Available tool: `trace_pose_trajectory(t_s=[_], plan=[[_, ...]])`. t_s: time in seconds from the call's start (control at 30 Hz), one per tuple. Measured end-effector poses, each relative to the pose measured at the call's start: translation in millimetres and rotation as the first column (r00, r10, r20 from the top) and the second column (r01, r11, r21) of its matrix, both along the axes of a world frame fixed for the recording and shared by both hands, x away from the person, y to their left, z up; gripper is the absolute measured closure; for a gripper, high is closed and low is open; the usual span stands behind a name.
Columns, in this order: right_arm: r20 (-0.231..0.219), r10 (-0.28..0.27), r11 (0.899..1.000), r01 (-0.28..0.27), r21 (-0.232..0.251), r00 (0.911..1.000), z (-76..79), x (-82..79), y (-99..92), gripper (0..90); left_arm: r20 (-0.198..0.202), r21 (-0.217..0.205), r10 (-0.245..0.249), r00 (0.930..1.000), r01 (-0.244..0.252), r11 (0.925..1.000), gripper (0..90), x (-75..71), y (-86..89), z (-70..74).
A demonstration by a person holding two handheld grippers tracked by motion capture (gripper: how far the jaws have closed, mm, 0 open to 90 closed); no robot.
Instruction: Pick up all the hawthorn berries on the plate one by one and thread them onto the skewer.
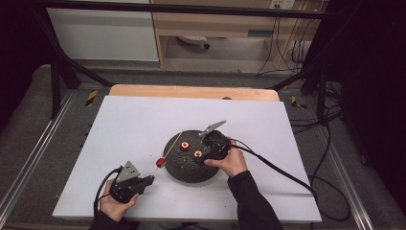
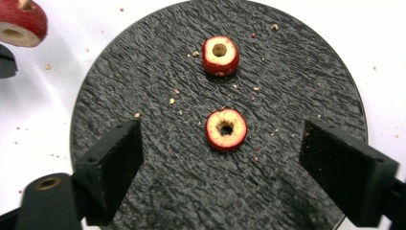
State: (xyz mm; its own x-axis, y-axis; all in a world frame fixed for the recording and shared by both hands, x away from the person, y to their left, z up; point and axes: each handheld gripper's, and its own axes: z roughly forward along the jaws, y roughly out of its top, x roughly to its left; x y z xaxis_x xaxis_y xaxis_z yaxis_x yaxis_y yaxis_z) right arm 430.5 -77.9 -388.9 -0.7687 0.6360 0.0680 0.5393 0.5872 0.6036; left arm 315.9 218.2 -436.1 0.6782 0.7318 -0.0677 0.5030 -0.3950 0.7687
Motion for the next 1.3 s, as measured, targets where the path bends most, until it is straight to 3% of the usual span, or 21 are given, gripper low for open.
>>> trace_pose_trajectory(t_s=[0.3,0.47,0.73,0.9,1.3], plan=[[-0.080,0.046,0.993,-0.054,-0.101,0.9957,-7.3,23.5,15.0,30.1,-0.003,0.004,-0.006,1.0000,0.006,1.0000,88.1,-0.3,-0.3,-0.6],[-0.127,0.098,0.981,-0.117,-0.154,0.9871,-8.1,31.6,21.5,39.4,-0.007,0.004,-0.007,0.9999,0.007,1.0000,88.1,-0.1,-0.4,-1.1],[-0.161,0.103,0.975,-0.132,-0.179,0.9816,-14.2,37.5,24.8,49.5,-0.011,0.005,-0.010,0.9999,0.010,0.9999,88.1,0.1,-0.8,-1.9],[-0.157,0.101,0.979,-0.126,-0.161,0.9825,-15.4,39.3,25.5,54.8,-0.011,0.004,-0.008,0.9999,0.008,1.0000,88.1,0.1,-0.9,-2.1],[-0.165,0.113,0.975,-0.142,-0.172,0.9798,-21.0,41.2,27.3,61.5,-0.012,0.006,-0.006,0.9999,0.006,1.0000,88.1,0.1,-0.9,-2.0]])
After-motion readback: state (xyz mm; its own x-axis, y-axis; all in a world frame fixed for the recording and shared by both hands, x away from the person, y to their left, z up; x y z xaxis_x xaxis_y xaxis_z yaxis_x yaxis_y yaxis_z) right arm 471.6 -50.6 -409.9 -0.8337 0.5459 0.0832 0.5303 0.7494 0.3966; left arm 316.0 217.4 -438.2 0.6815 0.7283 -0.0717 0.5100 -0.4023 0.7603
